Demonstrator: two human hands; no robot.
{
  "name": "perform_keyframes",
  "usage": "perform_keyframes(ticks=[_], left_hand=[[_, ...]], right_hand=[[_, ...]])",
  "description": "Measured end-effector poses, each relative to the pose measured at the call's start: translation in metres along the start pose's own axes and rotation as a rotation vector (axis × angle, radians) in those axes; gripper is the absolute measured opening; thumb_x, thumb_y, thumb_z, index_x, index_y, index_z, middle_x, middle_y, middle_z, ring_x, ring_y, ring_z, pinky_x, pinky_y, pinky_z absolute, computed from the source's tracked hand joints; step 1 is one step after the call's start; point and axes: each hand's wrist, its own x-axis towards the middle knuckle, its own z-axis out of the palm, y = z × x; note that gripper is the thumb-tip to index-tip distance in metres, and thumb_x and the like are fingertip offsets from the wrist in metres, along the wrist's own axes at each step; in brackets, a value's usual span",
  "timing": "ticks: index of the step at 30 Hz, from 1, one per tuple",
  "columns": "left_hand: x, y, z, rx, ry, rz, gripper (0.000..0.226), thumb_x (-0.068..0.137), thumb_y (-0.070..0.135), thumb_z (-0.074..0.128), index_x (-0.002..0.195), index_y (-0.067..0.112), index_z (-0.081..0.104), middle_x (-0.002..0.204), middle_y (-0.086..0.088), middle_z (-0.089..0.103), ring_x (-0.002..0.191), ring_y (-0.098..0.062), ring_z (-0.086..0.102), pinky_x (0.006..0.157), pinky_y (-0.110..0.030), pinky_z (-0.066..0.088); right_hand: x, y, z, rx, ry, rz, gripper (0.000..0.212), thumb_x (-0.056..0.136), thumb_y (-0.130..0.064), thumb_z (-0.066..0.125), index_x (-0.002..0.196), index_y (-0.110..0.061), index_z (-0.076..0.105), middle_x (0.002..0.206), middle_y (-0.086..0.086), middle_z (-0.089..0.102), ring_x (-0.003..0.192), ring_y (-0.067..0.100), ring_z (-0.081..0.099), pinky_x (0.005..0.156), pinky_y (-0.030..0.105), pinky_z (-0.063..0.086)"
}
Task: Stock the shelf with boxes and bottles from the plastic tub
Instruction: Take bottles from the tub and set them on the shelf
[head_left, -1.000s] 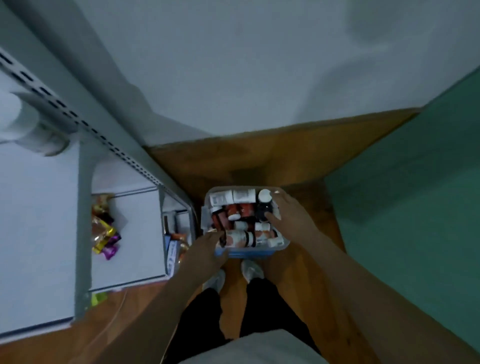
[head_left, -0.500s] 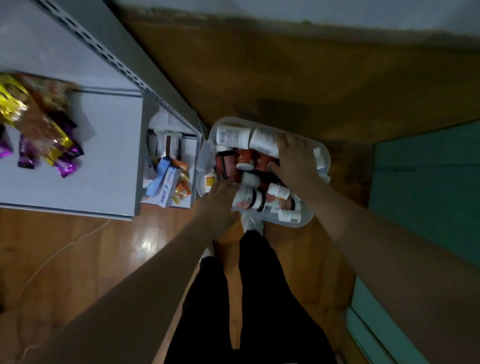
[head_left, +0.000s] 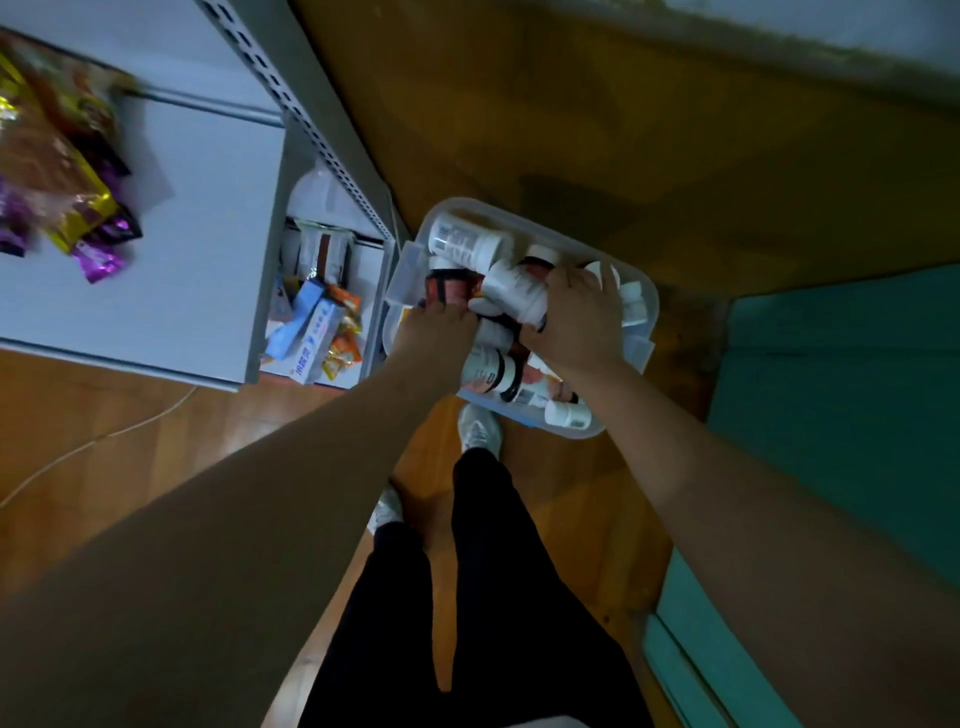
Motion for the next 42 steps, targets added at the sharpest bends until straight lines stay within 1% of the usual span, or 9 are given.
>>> perform_keyframes(ticks=[4,8,15,17,21,26,31,34,42], left_hand=[[-0.032,-0.011,-0.027,-0.237,-0.041,-0.078,0.072,0.073,0.037,0.084,0.128,0.009,0.047,0.124,-0.009,0.055,0.114,-0.03,0.056,0.075,-0.04,0.046],[-0.093,-0.034,-0.034,-0.68,0.006,-0.203,0.074,0.072,0.043,0.084,0.13,0.009,0.053,0.124,-0.011,0.06,0.111,-0.029,0.06,0.087,-0.04,0.052],[-0.249,-0.059,-0.039,-1.255,0.181,-0.201,0.049,0.082,0.034,0.078,0.123,0.015,0.059,0.108,-0.001,0.067,0.082,-0.006,0.062,0.053,-0.009,0.043],[-0.294,-0.065,-0.041,-1.378,0.269,-0.184,0.049,0.081,0.034,0.078,0.124,0.019,0.059,0.11,0.001,0.068,0.086,-0.004,0.064,0.059,-0.01,0.047],[-0.386,-0.09,-0.042,-1.564,0.395,-0.085,0.063,0.068,0.058,0.076,0.121,0.027,0.06,0.109,0.003,0.07,0.096,-0.016,0.07,0.088,-0.041,0.059],[-0.487,-0.139,-0.029,-1.651,0.609,-0.018,0.035,0.09,0.035,0.07,0.12,0.021,0.061,0.109,-0.005,0.072,0.1,-0.023,0.07,0.085,-0.033,0.059],[-0.57,-0.198,0.009,-1.747,0.856,-0.152,0.047,0.08,0.05,0.069,0.12,0.027,0.06,0.111,-0.006,0.071,0.102,-0.026,0.069,0.097,-0.053,0.051],[-0.61,-0.227,0.037,-1.881,0.992,-0.214,0.041,0.088,0.043,0.068,0.124,0.025,0.058,0.112,-0.001,0.072,0.103,-0.021,0.069,0.094,-0.043,0.053],[-0.665,-0.314,0.079,-1.955,1.282,-0.36,0.038,0.087,0.046,0.067,0.12,0.029,0.061,0.11,-0.004,0.071,0.103,-0.028,0.068,0.092,-0.048,0.055]], right_hand=[[-0.03,-0.014,-0.02,0.217,0.041,0.094,0.057,0.072,-0.049,0.07,0.111,-0.009,0.058,0.097,0.013,0.065,0.098,0.033,0.059,0.098,0.046,0.043],[-0.068,-0.04,-0.062,0.623,0.062,0.18,0.061,0.076,-0.062,0.057,0.119,-0.018,0.056,0.107,0.001,0.062,0.099,0.019,0.06,0.082,0.034,0.053],[-0.139,-0.113,-0.175,1.044,0.2,0.135,0.037,0.089,-0.02,0.073,0.122,-0.013,0.058,0.118,0.002,0.058,0.094,-0.013,0.059,0.07,0.006,0.048],[-0.163,-0.142,-0.207,1.154,0.206,0.102,0.033,0.089,-0.029,0.072,0.119,-0.023,0.059,0.12,0.0,0.06,0.098,-0.003,0.062,0.072,0.011,0.051],[-0.21,-0.214,-0.255,1.477,0.242,0.01,0.039,0.081,-0.053,0.067,0.113,-0.032,0.064,0.114,0.001,0.07,0.108,0.019,0.068,0.087,0.035,0.056],[-0.238,-0.327,-0.281,1.834,0.126,-0.193,0.043,0.09,-0.04,0.067,0.12,-0.01,0.059,0.109,0.007,0.067,0.106,0.02,0.065,0.095,0.039,0.053],[-0.256,-0.442,-0.276,1.855,-0.111,-0.289,0.049,0.085,-0.049,0.054,0.121,-0.016,0.06,0.104,0.0,0.072,0.1,0.013,0.067,0.082,0.03,0.056],[-0.263,-0.504,-0.268,1.801,-0.22,-0.328,0.052,0.083,-0.053,0.055,0.122,-0.018,0.06,0.104,0.003,0.069,0.099,0.015,0.066,0.096,0.042,0.051],[-0.251,-0.655,-0.249,1.594,-0.499,-0.583,0.06,0.068,-0.072,0.071,0.101,-0.022,0.074,0.096,0.008,0.071,0.086,0.022,0.069,0.074,0.033,0.058]])
